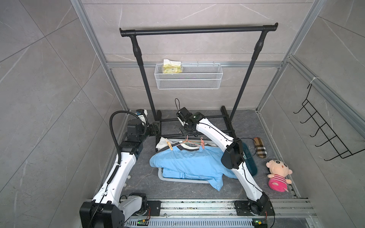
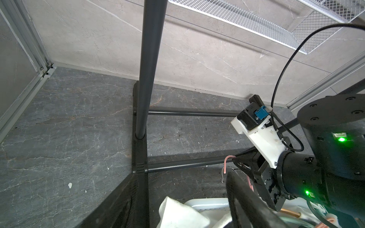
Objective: Use clothespins to secure the t-shirt on both sides of the hanger
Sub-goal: Pick up the hanger from the basket.
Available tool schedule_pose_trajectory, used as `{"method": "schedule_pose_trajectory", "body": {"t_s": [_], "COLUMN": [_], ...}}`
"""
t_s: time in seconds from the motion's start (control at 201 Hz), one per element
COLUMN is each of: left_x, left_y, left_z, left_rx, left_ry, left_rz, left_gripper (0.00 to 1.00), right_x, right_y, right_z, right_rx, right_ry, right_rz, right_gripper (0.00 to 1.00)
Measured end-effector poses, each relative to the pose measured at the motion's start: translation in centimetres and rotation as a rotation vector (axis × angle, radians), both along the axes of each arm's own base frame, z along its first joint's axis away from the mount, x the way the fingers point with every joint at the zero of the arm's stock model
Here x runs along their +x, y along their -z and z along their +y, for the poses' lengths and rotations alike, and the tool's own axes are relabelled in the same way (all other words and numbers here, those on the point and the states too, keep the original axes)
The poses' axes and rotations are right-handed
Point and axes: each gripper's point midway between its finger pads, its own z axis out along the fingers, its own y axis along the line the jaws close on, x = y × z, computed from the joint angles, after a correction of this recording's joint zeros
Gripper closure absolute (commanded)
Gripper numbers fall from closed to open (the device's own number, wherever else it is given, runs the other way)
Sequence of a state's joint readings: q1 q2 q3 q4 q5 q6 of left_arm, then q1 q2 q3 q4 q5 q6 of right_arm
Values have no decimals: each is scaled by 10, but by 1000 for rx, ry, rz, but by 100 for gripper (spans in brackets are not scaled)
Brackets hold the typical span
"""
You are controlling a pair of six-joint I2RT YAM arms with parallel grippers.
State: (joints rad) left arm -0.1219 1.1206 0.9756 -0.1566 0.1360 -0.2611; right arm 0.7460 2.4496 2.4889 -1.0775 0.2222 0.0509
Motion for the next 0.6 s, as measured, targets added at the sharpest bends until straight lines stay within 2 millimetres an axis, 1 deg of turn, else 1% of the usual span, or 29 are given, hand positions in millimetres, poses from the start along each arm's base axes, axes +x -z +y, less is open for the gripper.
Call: {"method": "schedule_pose_trajectory", "body": {"t_s": [0.07,0.1,0.164,0.224,0.294,0.373,0.418,0.488,0.547,0.597], "left_x": [0,-1,-2,-4,-5,-6,-9,-13,-18,-23], "left_y": [0,0,-1,-3,-5,-14,-20,-31,-38,-41], "left_z": [-1,-2,-5,-11,-21,-40,-53,-66,-76,-85], "left_rx": [7,10,21,40,78,125,154,185,209,236], "left_ry": [10,16,43,78,130,214,264,315,354,392], "left_rz": [-3,-3,-4,-4,-3,-4,-14,-39,-60,-75], "left_gripper": [31,31,32,33,33,33,33,34,35,35], "right_x": [0,0,0,-1,-6,-17,-27,-45,-61,-73], "right_y": [-3,-6,-16,-33,-60,-94,-115,-143,-163,-175], "right_z": [0,-1,-1,-1,-2,-2,-3,-4,-4,-4], "right_rx": [1,4,13,27,49,84,115,164,208,237], "right_ry": [-2,-1,2,2,-6,-21,-34,-56,-78,-95], "right_rz": [-6,-9,-29,-60,-111,-176,-217,-271,-311,-336], "right_gripper": [100,100,100,100,100,100,100,100,100,100]}}
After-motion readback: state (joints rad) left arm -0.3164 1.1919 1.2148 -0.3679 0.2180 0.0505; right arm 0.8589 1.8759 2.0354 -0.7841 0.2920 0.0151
